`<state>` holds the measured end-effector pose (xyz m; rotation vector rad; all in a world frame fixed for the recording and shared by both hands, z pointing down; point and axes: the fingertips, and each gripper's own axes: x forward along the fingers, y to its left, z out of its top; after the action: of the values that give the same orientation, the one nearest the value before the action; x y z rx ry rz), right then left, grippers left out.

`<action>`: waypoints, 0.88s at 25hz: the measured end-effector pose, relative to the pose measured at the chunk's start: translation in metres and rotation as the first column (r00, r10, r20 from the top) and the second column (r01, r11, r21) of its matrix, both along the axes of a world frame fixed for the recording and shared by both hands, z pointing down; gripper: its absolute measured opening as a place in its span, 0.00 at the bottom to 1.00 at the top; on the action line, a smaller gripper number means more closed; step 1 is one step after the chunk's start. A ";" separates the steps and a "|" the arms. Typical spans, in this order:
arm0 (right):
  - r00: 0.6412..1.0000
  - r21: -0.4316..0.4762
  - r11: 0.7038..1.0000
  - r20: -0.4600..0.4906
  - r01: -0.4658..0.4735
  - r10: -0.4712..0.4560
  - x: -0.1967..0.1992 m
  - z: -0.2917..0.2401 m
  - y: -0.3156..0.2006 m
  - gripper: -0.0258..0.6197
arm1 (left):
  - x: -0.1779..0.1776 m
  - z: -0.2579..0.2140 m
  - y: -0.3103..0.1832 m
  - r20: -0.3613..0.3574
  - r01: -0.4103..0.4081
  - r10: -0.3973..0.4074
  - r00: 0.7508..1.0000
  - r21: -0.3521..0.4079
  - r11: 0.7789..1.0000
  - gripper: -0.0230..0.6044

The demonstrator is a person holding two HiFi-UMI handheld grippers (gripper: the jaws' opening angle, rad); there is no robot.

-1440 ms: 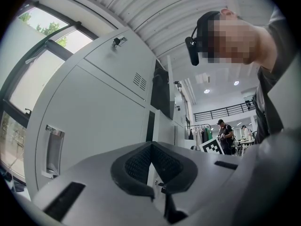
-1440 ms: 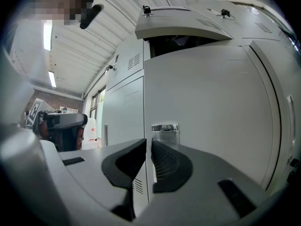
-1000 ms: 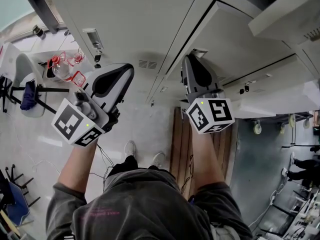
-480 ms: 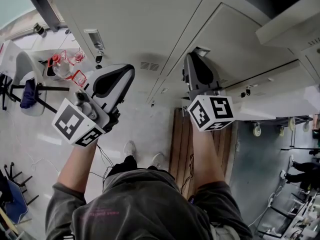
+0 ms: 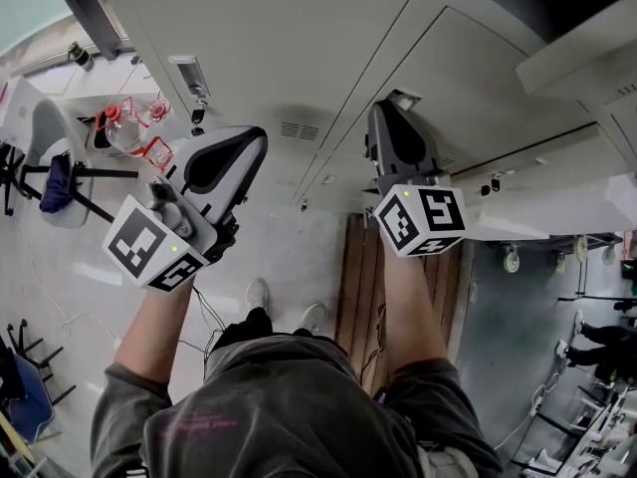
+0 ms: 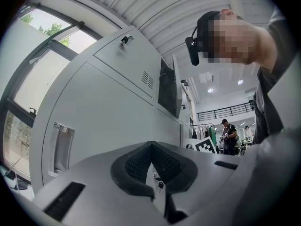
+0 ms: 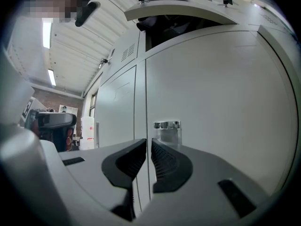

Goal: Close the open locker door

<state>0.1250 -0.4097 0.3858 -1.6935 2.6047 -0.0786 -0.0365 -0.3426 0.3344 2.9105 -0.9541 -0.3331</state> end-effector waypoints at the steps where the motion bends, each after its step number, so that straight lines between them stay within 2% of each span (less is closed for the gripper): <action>1: 1.000 -0.001 1.000 -0.001 0.001 -0.001 0.000 0.000 0.000 0.11 | 0.000 0.000 0.001 0.000 0.001 -0.001 1.000 -0.001 1.000 0.05; 12: 1.000 0.008 1.000 0.010 0.021 -0.022 0.000 -0.007 0.013 0.11 | 0.007 -0.008 0.017 0.007 0.010 -0.010 1.000 0.010 1.000 0.05; 22: 0.996 0.052 0.995 0.010 0.085 -0.086 0.008 -0.030 0.056 0.11 | 0.030 -0.030 0.059 0.016 0.026 -0.027 1.000 0.055 0.998 0.05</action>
<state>0.1334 -0.3534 0.3554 -1.5605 2.6452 -0.0234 -0.0069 -0.2837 0.3044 2.9565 -1.0030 -0.3428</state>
